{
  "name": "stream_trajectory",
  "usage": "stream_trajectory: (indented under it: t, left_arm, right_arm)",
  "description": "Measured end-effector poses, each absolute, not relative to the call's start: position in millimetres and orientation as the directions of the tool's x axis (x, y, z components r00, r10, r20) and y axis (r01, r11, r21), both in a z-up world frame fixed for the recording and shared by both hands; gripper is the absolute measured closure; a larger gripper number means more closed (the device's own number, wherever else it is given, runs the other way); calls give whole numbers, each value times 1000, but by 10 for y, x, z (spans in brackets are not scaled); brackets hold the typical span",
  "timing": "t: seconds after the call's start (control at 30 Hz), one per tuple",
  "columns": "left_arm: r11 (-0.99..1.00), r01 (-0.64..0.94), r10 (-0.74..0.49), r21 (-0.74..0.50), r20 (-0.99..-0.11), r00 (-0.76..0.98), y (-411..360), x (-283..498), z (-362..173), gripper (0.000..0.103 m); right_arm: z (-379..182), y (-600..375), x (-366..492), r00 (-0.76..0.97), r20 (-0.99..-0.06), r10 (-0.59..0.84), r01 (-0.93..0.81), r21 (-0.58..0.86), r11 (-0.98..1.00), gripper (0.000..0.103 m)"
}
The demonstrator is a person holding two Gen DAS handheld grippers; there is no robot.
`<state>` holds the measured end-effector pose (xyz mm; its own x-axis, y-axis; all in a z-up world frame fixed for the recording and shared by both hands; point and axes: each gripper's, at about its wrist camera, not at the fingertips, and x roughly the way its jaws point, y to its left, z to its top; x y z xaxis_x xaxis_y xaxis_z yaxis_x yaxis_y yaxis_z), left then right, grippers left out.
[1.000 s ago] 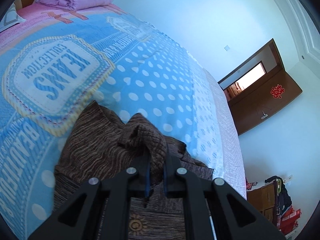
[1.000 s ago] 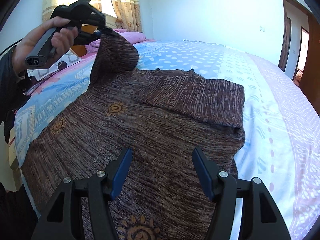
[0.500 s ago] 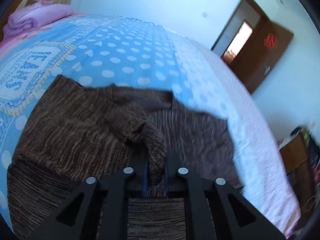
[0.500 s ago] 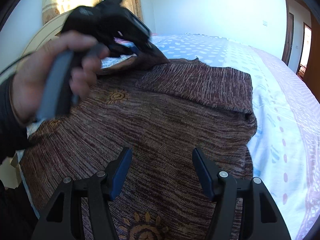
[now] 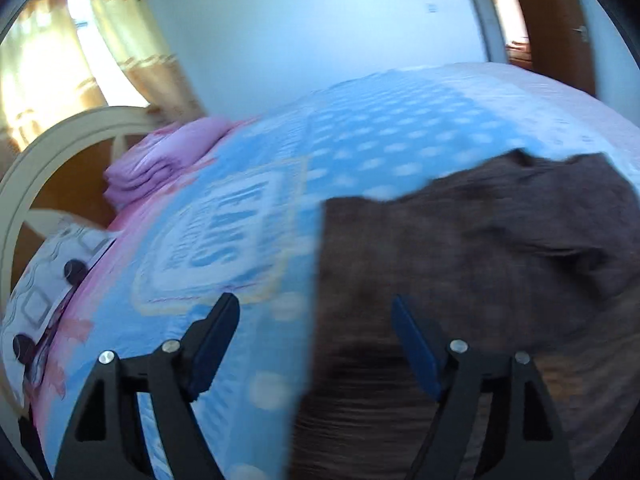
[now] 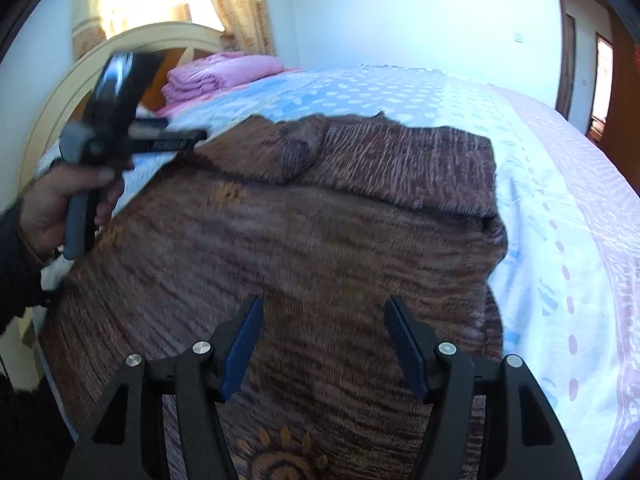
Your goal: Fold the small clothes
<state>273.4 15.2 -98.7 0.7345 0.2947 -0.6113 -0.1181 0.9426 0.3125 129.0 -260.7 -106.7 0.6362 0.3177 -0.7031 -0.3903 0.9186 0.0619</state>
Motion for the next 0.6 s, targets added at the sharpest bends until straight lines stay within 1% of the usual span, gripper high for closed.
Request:
stream_trajectory:
  t: [0.07,0.13,0.17,0.2,0.23,0.27,0.3,0.33,0.37,0.43,0.47,0.5,0.6]
  left_arm:
    - [945,-150,309,292,-639,704,365,2871,-1041,22]
    - [952,-155,296,263,-665,686,454,2981,-1100,22]
    - [951,-153,298,267,-679,671,446,3044,-1155,22]
    - [941,-163,328,296,-692,643,422,3060,-1247,22]
    - [936,-167,342,309,-691,637,414,3052,-1282,22]
    - [931,-174,354,321,-682,640,415,3028,-1287,19]
    - [923,-188,375,336,-673,637,414,2994,-1288,13]
    - [916,-203,393,347,-665,635,424,2970,-1293,10]
    - [914,-211,398,347,-664,633,445,2950,-1313,8]
    - [924,-231,382,306,-681,625,543,2932,-1324,5]
    - [926,-250,378,284,-691,616,605,2924,-1327,1]
    - [928,-259,371,267,-700,610,638,2959,-1352,0]
    - [932,-268,361,246,-710,604,672,2981,-1381,0]
  right_arm:
    - [-949,-2545,1368,634,-699,331,-385,86,919,39]
    - [-777,-2402,1509,642,-695,325,-385,75,920,39]
    - [-674,-2294,1605,648,-692,319,-390,59,919,39]
    - [-602,-2204,1695,649,-690,320,-398,50,916,39]
    - [-523,-2058,1841,643,-698,316,-410,35,912,39]
    - [-480,-1945,1955,640,-705,305,-410,21,912,39]
    - [-455,-1853,2060,645,-706,293,-407,7,913,39]
    - [-445,-1718,2197,648,-709,277,-407,-16,913,39]
    - [-482,-1570,2355,640,-724,257,-415,-44,909,39]
    - [-641,-1317,2661,630,-751,196,-405,-102,909,39]
    - [-709,-1233,2766,628,-759,172,-399,-125,908,39]
    - [-804,-1141,2875,625,-769,138,-391,-155,907,39]
    - [-1088,-1051,3176,635,-772,3,-331,-269,904,39]
